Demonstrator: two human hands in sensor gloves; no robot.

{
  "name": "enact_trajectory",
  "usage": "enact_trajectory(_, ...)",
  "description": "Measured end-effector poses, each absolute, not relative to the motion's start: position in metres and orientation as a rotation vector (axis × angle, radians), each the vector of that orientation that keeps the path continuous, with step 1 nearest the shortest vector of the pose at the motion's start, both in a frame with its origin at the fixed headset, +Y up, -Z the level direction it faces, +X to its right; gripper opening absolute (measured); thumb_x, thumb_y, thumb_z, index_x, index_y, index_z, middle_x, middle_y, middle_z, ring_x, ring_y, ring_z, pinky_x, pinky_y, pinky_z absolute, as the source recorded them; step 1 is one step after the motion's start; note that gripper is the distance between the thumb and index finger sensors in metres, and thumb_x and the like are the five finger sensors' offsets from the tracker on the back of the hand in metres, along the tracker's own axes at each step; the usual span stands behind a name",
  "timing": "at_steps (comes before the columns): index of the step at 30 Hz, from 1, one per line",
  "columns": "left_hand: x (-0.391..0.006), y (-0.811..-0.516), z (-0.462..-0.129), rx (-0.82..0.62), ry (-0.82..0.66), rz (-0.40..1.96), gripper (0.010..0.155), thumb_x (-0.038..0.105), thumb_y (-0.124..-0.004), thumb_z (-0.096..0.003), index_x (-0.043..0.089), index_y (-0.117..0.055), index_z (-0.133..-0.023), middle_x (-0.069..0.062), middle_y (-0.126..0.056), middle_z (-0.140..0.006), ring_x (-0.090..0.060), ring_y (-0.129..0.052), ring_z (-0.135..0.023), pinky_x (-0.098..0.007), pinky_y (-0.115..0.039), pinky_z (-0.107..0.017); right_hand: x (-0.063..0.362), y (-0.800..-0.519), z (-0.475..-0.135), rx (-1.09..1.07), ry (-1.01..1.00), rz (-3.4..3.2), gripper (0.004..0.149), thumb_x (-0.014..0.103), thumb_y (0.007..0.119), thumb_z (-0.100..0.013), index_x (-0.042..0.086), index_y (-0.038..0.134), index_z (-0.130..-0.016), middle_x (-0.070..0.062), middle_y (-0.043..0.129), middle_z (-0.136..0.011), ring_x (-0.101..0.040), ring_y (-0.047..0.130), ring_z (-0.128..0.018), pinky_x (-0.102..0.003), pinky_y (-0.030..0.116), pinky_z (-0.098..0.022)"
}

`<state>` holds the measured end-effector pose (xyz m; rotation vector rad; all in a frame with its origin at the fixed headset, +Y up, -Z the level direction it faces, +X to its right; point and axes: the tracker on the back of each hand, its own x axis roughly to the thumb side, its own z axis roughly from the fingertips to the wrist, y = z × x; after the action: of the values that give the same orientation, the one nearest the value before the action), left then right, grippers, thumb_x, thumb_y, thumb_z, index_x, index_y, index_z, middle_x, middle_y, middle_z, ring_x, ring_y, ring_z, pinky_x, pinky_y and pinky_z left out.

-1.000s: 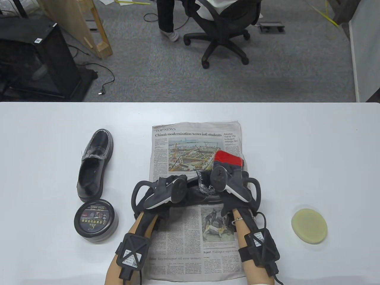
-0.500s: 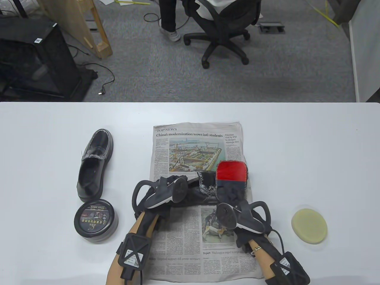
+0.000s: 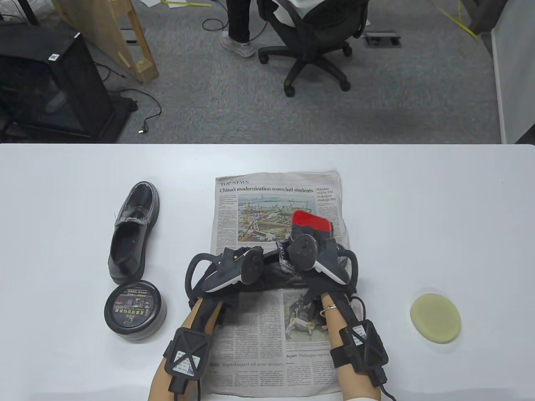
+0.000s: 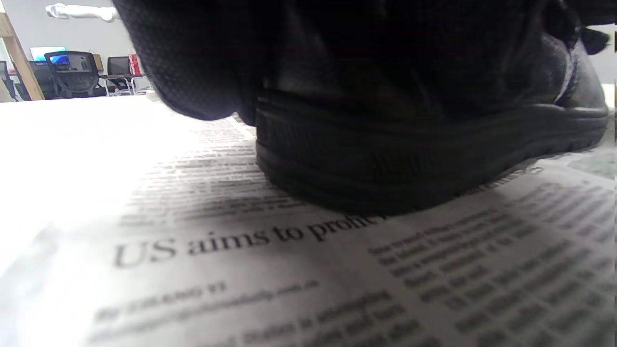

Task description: Dip and apply leather care cream with polishing sponge on shoes

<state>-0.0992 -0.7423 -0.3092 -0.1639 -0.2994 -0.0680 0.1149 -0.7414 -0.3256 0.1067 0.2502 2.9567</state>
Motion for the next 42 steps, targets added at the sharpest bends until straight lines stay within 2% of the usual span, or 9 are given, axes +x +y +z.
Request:
enact_trajectory(4, -0.099, -0.742, -0.309, -0.161, -0.291, -0.070, 0.083, 0.061, -0.082, -0.0368, 0.030, -0.061, -0.110, -0.003, -0.084, -0.107, -0.026, -0.091, -0.090, -0.046, -0.083, -0.066, 0.143, -0.744, -0.310, 0.078, 0.248, 3.077, 0.058, 0.039, 0.042, -0.066, 0.010, 0.035, -0.116, -0.019, 0.031, -0.119, -0.048, 0.037, -0.108, -0.056, 0.041, -0.073)
enact_trajectory(9, -0.098, -0.742, -0.309, -0.157, -0.280, -0.067, 0.083, 0.060, -0.082, -0.0361, 0.030, -0.061, -0.110, -0.003, -0.084, -0.107, -0.027, -0.092, -0.089, -0.046, -0.084, -0.064, 0.152, -0.749, -0.278, 0.210, 0.198, 3.136, 0.057, 0.037, 0.044, -0.066, 0.008, 0.034, -0.114, -0.024, 0.030, -0.116, -0.051, 0.044, -0.105, -0.055, 0.048, -0.072)
enact_trajectory(15, -0.097, -0.743, -0.311, -0.184, -0.292, -0.034, 0.081, 0.057, -0.084, -0.0367, 0.030, -0.061, -0.110, -0.002, -0.081, -0.110, -0.028, -0.089, -0.096, -0.045, -0.088, -0.065, 0.122, -0.747, -0.247, 0.492, 0.132, 3.072, 0.057, 0.036, 0.046, -0.066, 0.004, 0.041, -0.113, -0.027, 0.039, -0.115, -0.053, 0.051, -0.102, -0.056, 0.056, -0.072)
enact_trajectory(19, -0.099, -0.744, -0.312, -0.195, -0.300, -0.006, 0.081, 0.055, -0.085, -0.0373, 0.031, -0.060, -0.110, -0.001, -0.079, -0.112, -0.027, -0.088, -0.098, -0.046, -0.089, -0.065, 0.094, -0.734, -0.248, 0.620, 0.084, 2.857, 0.057, 0.037, 0.045, -0.066, 0.006, 0.041, -0.114, -0.025, 0.038, -0.117, -0.052, 0.049, -0.105, -0.058, 0.056, -0.073)
enact_trajectory(21, -0.099, -0.744, -0.312, -0.195, -0.304, 0.000, 0.080, 0.055, -0.085, -0.0373, 0.032, -0.060, -0.110, 0.000, -0.079, -0.112, -0.027, -0.087, -0.099, -0.046, -0.089, -0.066, 0.082, -0.729, -0.259, 0.605, 0.090, 2.769, 0.057, 0.037, 0.044, -0.066, 0.009, 0.040, -0.115, -0.021, 0.035, -0.119, -0.049, 0.043, -0.108, -0.064, 0.049, -0.073)
enact_trajectory(29, -0.102, -0.746, -0.312, -0.188, -0.312, 0.031, 0.081, 0.055, -0.085, -0.0374, 0.032, -0.059, -0.111, 0.001, -0.078, -0.113, -0.026, -0.086, -0.100, -0.048, -0.085, -0.069, 0.069, -0.737, -0.312, 0.361, 0.226, 2.808, 0.058, 0.041, 0.038, -0.066, 0.013, 0.034, -0.117, -0.016, 0.028, -0.122, -0.046, 0.031, -0.110, -0.061, 0.034, -0.073)
enact_trajectory(36, -0.103, -0.746, -0.311, -0.175, -0.306, 0.014, 0.082, 0.058, -0.084, -0.0373, 0.031, -0.059, -0.111, 0.000, -0.079, -0.112, -0.025, -0.087, -0.097, -0.045, -0.085, -0.068, 0.119, -0.746, -0.325, 0.073, 0.294, 2.883, 0.059, 0.040, 0.037, -0.066, 0.012, 0.031, -0.117, -0.016, 0.025, -0.121, -0.045, 0.028, -0.110, -0.058, 0.029, -0.072)
enact_trajectory(42, -0.102, -0.746, -0.310, -0.173, -0.299, 0.009, 0.083, 0.058, -0.084, -0.0372, 0.031, -0.059, -0.111, -0.001, -0.080, -0.111, -0.026, -0.088, -0.096, -0.045, -0.085, -0.067, 0.154, -0.750, -0.308, 0.012, 0.301, 2.994, 0.059, 0.039, 0.037, -0.066, 0.012, 0.025, -0.116, -0.020, 0.020, -0.119, -0.048, 0.029, -0.108, -0.057, 0.034, -0.073)
